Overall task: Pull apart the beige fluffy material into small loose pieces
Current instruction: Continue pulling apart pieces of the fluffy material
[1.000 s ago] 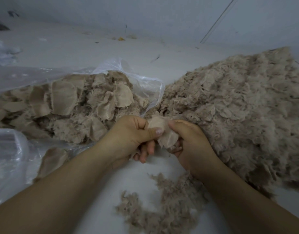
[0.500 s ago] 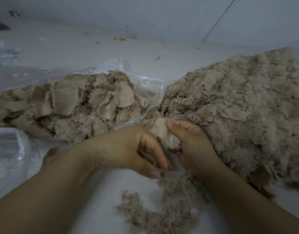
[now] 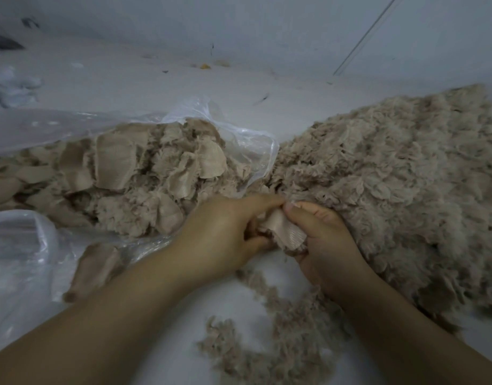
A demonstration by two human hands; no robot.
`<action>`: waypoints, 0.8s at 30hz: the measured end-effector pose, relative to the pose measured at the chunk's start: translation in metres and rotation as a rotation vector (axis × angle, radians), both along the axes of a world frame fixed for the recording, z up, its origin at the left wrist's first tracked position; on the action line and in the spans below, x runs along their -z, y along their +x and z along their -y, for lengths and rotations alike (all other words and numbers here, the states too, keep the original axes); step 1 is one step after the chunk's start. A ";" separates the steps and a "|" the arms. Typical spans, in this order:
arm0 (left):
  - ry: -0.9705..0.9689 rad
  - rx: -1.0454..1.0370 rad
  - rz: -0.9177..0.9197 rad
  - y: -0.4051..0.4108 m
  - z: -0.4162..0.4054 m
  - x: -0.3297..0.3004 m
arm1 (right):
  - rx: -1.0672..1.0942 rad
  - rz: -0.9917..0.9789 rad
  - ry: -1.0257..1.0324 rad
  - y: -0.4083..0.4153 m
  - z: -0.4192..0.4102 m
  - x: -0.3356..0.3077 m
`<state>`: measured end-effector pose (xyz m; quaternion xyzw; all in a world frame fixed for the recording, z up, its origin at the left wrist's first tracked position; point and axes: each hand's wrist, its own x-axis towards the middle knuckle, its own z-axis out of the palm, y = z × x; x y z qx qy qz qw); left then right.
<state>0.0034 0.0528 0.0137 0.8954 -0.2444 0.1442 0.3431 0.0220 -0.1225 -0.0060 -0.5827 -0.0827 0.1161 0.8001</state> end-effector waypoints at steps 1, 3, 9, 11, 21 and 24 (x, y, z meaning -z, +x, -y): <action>0.011 -0.025 0.095 0.000 0.002 -0.001 | 0.004 0.002 -0.006 0.000 0.000 0.000; -0.022 -0.049 0.256 -0.001 0.004 -0.001 | 0.007 -0.007 -0.007 0.000 -0.001 -0.001; 0.256 -0.465 0.829 0.013 -0.031 -0.026 | 0.035 -0.078 0.063 0.003 -0.004 0.000; 0.505 -0.686 0.658 0.019 -0.049 -0.034 | 0.048 -0.081 0.043 0.002 -0.004 0.000; 0.374 -0.411 0.313 0.008 -0.002 -0.023 | 0.084 -0.180 0.085 0.006 -0.006 -0.001; 0.392 -0.156 0.069 0.006 0.019 -0.005 | 0.082 -0.171 0.094 0.007 -0.007 -0.001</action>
